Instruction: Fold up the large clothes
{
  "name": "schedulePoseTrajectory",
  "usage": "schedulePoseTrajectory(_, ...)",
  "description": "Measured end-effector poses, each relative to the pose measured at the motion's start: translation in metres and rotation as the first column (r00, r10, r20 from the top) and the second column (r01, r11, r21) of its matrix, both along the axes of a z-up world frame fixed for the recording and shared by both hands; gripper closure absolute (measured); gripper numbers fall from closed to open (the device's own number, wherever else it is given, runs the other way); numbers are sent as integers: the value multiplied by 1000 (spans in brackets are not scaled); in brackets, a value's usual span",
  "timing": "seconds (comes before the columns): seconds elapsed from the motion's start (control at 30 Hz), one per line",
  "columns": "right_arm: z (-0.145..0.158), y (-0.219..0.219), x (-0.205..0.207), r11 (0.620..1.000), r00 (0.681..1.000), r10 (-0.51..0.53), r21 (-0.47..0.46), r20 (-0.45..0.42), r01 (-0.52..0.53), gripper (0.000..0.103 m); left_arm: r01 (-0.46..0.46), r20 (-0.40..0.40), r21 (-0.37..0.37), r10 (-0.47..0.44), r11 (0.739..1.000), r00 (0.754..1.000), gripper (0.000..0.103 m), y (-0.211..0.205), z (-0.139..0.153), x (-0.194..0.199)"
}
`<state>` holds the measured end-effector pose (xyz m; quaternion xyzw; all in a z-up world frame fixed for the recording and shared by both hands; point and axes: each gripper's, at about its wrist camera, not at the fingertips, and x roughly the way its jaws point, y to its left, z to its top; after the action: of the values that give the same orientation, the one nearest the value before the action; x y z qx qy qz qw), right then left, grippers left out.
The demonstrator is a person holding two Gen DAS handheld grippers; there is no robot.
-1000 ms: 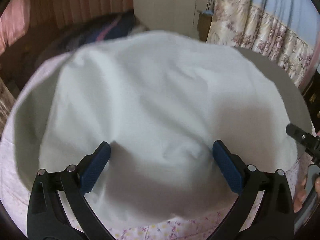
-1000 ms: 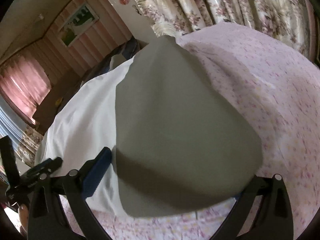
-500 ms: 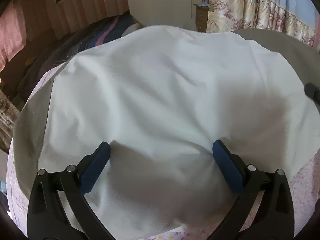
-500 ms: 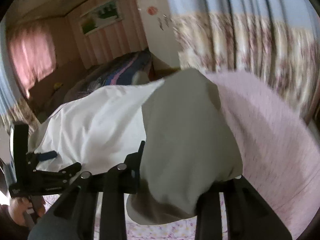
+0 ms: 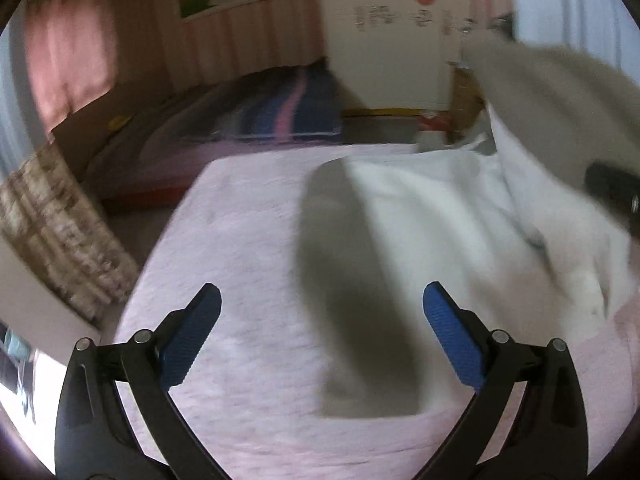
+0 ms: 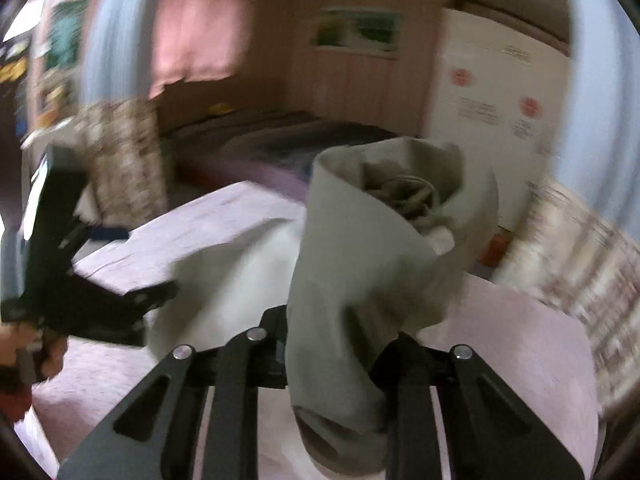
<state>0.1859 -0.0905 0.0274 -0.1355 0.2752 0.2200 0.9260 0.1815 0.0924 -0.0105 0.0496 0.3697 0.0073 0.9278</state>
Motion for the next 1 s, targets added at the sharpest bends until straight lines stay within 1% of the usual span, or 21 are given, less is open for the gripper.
schedulePoseTrajectory(0.03, -8, 15, 1, 1000, 1000, 23, -14, -21, -23, 84, -16, -6, -9, 16, 1000, 1000, 3, 15, -3, -2)
schedulePoseTrajectory(0.07, -21, 30, 6, 998, 997, 46, -28, -61, -48, 84, -28, -10, -25, 28, 999, 1000, 3, 33, -7, -6)
schedulePoseTrajectory(0.1, -41, 45, 15, 997, 990, 61, -31, -130, -65, 84, -37, -15, -30, 36, 999, 999, 3, 40, -9, -6)
schedulePoseTrajectory(0.17, -74, 61, 24, 995, 978, 56, -74, -203, -72, 84, -55, -48, -28, 53, 998, 997, 3, 59, -23, -9)
schedulePoseTrajectory(0.23, -104, 68, 27, 992, 968, 49, -102, -247, -76, 83, -66, -70, -15, 65, 998, 995, 3, 69, -33, -10)
schedulePoseTrajectory(0.3, -112, 67, 26, 993, 964, 44, -93, -262, -70, 83, -72, -90, -19, 70, 997, 993, 3, 78, -40, -12)
schedulePoseTrajectory(0.37, -106, 63, 24, 993, 963, 52, -86, -265, -77, 79, -78, -106, -35, 74, 996, 992, 3, 86, -43, -16)
schedulePoseTrajectory(0.4, -103, 62, 26, 993, 963, 56, -82, -264, -80, 75, -78, -103, -41, 74, 996, 992, 3, 87, -42, -17)
schedulePoseTrajectory(0.47, -92, 57, 21, 994, 961, 75, -56, -268, -94, 59, -71, -86, -52, 67, 996, 994, 3, 85, -37, -21)
schedulePoseTrajectory(0.5, -83, 54, 13, 993, 957, 98, -33, -273, -111, 41, -69, -79, -55, 64, 996, 995, 3, 86, -35, -23)
schedulePoseTrajectory(0.53, -76, 51, 5, 993, 959, 104, -31, -262, -117, 33, -66, -74, -56, 62, 996, 995, 3, 85, -33, -24)
schedulePoseTrajectory(0.6, -60, 48, -13, 991, 968, 115, -40, -222, -127, 32, -61, -66, -53, 57, 997, 996, 3, 80, -28, -25)
schedulePoseTrajectory(0.63, -49, 41, -27, 990, 972, 127, -27, -197, -135, 32, -56, -61, -51, 52, 997, 997, 3, 77, -27, -29)
schedulePoseTrajectory(0.7, -29, 26, -46, 991, 978, 133, 12, -160, -133, 31, -44, -47, -53, 41, 998, 998, 3, 72, -20, -31)
schedulePoseTrajectory(0.77, -5, -1, -62, 991, 987, 125, 62, -104, -119, 26, -26, -30, -65, 25, 998, 999, 3, 67, -13, -35)
schedulePoseTrajectory(0.8, 6, -12, -64, 992, 992, 102, 80, -76, -96, 23, -12, -21, -80, 10, 997, 1000, 3, 62, -8, -37)
schedulePoseTrajectory(0.87, 13, -35, -62, 995, 997, 47, 92, -54, -42, 23, 15, -6, -107, -15, 994, 1000, 3, 53, 1, -39)
schedulePoseTrajectory(0.93, 13, -59, -50, 992, 998, -38, 121, -58, 45, 23, 55, 13, -137, -54, 989, 998, 3, 40, 12, -41)
schedulePoseTrajectory(1.0, 5, -89, -34, 974, 990, -108, 190, -88, 124, 23, 94, 37, -153, -89, 984, 995, 3, 27, 21, -43)
